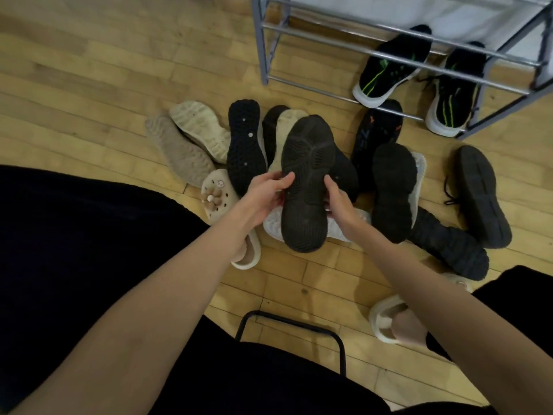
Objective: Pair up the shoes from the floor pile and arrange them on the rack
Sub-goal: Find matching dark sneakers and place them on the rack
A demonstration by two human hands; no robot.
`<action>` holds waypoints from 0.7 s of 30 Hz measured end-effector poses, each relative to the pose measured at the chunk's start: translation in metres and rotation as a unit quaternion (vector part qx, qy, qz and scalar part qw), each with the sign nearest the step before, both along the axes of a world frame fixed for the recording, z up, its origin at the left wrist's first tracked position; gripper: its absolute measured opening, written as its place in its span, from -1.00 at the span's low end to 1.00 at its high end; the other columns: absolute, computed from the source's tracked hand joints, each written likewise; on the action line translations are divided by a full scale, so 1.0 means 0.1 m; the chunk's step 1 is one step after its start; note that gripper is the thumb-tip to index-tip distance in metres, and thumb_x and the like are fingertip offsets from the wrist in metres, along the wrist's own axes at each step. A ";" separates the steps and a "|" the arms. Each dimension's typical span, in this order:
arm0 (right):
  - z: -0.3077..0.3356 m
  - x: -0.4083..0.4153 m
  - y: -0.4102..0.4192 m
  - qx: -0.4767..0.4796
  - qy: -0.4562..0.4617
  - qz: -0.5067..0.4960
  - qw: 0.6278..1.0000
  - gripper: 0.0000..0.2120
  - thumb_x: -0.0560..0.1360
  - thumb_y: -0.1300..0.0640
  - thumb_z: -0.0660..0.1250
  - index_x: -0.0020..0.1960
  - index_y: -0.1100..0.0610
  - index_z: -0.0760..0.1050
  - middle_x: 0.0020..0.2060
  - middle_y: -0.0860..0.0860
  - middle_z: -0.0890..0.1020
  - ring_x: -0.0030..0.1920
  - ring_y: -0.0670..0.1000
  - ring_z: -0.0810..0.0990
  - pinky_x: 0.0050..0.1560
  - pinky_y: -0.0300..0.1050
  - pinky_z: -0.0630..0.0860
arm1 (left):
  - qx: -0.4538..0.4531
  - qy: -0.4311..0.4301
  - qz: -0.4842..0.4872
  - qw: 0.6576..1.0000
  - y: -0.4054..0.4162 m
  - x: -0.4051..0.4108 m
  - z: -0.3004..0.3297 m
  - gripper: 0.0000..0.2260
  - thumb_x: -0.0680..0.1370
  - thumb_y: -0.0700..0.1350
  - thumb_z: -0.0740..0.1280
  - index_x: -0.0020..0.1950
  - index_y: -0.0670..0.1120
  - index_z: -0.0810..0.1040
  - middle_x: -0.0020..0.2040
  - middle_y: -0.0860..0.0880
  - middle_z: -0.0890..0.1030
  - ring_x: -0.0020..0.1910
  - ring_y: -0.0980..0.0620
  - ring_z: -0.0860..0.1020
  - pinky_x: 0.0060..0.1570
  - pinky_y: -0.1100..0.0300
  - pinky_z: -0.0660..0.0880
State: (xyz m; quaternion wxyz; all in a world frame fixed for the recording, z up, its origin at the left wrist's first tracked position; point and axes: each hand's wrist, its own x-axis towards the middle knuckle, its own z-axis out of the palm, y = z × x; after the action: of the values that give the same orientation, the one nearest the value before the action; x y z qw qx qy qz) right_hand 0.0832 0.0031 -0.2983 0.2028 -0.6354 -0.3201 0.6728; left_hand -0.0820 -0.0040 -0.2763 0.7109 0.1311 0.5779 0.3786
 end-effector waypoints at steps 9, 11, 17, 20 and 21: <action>0.04 0.17 0.03 0.172 -0.103 -0.092 0.975 -0.63 0.64 -0.05 0.10 0.19 0.21 0.47 0.05 0.00 0.57 0.04 -0.06 0.53 0.05 -0.20 0.47 | 0.036 0.153 -0.101 0.982 0.13 0.11 -0.05 -0.74 0.61 -0.06 0.26 0.24 -0.14 0.55 0.12 -0.10 0.63 0.07 -0.02 0.59 -0.06 0.21 0.52; -0.01 0.26 0.04 0.185 -0.126 -0.113 0.968 -0.61 0.64 -0.05 0.09 0.24 0.22 0.46 0.06 -0.04 0.55 0.07 -0.08 0.51 0.08 -0.20 0.45 | 0.051 0.362 -0.082 0.927 0.15 0.04 -0.17 -0.70 0.58 -0.10 0.29 0.29 -0.15 0.51 0.21 -0.12 0.58 0.14 -0.01 0.54 0.06 0.17 0.49; -0.15 0.39 0.08 0.132 -0.126 -0.174 0.968 -0.56 0.63 -0.09 0.08 0.31 0.20 0.42 0.18 0.04 0.53 0.14 -0.04 0.48 0.20 -0.10 0.43 | 0.097 0.538 -0.209 0.811 0.35 0.01 -0.43 -0.31 0.47 0.08 0.41 0.47 -0.19 0.25 0.37 -0.18 0.39 0.36 -0.16 0.34 0.30 0.02 0.34; -0.18 0.42 0.12 0.118 -0.124 -0.185 0.968 -0.55 0.63 -0.08 0.09 0.33 0.22 0.41 0.23 0.08 0.53 0.21 0.02 0.49 0.29 -0.04 0.43 | 0.054 0.591 -0.278 0.756 0.50 0.23 -0.50 -0.13 0.37 0.28 0.41 0.48 -0.15 0.17 0.38 -0.19 0.38 0.36 -0.25 0.27 0.27 -0.06 0.32; -0.18 0.43 0.12 0.118 -0.121 -0.186 0.968 -0.55 0.63 -0.08 0.09 0.33 0.22 0.41 0.23 0.08 0.53 0.21 0.02 0.49 0.28 -0.05 0.42 | 0.038 0.611 -0.286 0.737 0.52 0.30 -0.53 -0.10 0.33 0.31 0.41 0.47 -0.15 0.18 0.36 -0.19 0.39 0.34 -0.25 0.28 0.26 -0.08 0.32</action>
State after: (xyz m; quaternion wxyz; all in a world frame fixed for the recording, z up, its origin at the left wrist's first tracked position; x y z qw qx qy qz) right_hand 0.1259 0.0155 -0.3167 0.3581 -0.7318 -0.2957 0.4988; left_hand -0.0520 0.0483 -0.3290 0.2739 0.5206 0.8085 0.0175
